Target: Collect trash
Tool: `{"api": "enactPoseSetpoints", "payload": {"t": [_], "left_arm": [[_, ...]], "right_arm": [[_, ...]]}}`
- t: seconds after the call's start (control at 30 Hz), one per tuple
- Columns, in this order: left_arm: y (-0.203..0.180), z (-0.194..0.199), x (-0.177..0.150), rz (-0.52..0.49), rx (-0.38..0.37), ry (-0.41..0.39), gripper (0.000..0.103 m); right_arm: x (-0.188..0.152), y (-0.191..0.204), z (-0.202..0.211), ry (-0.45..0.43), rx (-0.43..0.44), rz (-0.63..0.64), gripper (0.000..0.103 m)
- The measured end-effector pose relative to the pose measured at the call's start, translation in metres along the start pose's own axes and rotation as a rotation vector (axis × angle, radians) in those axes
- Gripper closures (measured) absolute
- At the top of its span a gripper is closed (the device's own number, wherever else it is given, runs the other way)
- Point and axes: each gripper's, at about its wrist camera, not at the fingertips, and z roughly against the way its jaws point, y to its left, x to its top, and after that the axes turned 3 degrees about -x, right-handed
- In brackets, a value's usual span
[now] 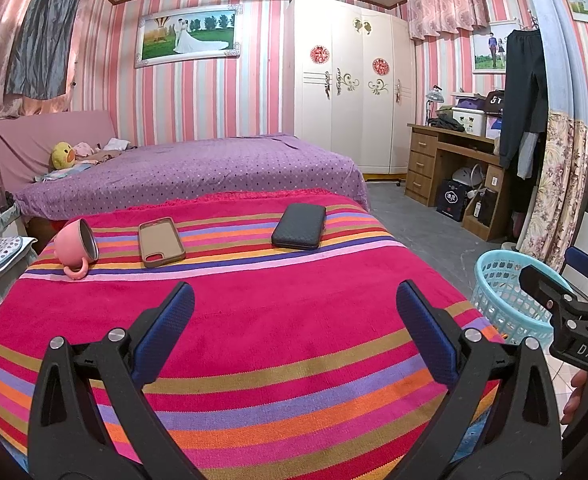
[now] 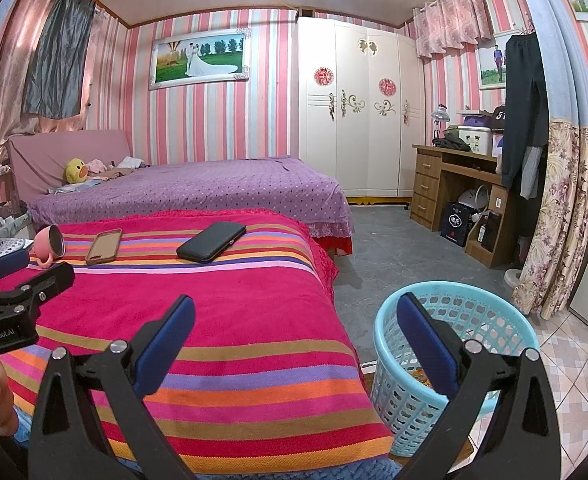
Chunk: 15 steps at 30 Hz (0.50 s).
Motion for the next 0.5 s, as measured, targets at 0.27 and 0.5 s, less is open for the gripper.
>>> {"api": "enactPoseSetpoints", "payload": {"t": [0.27,0.5], "left_arm": [[-0.0005,0.0004,-0.0009,-0.002,0.001,-0.001,0.005],[0.0042,-0.0013,0.0001,-0.001,0.007,0.000,0.005]], "right_arm": [[0.0001,0.0000,0.0003,0.000,-0.001,-0.001,0.005],[0.0000,0.0000,0.0003,0.000,0.001,0.000,0.005]]}}
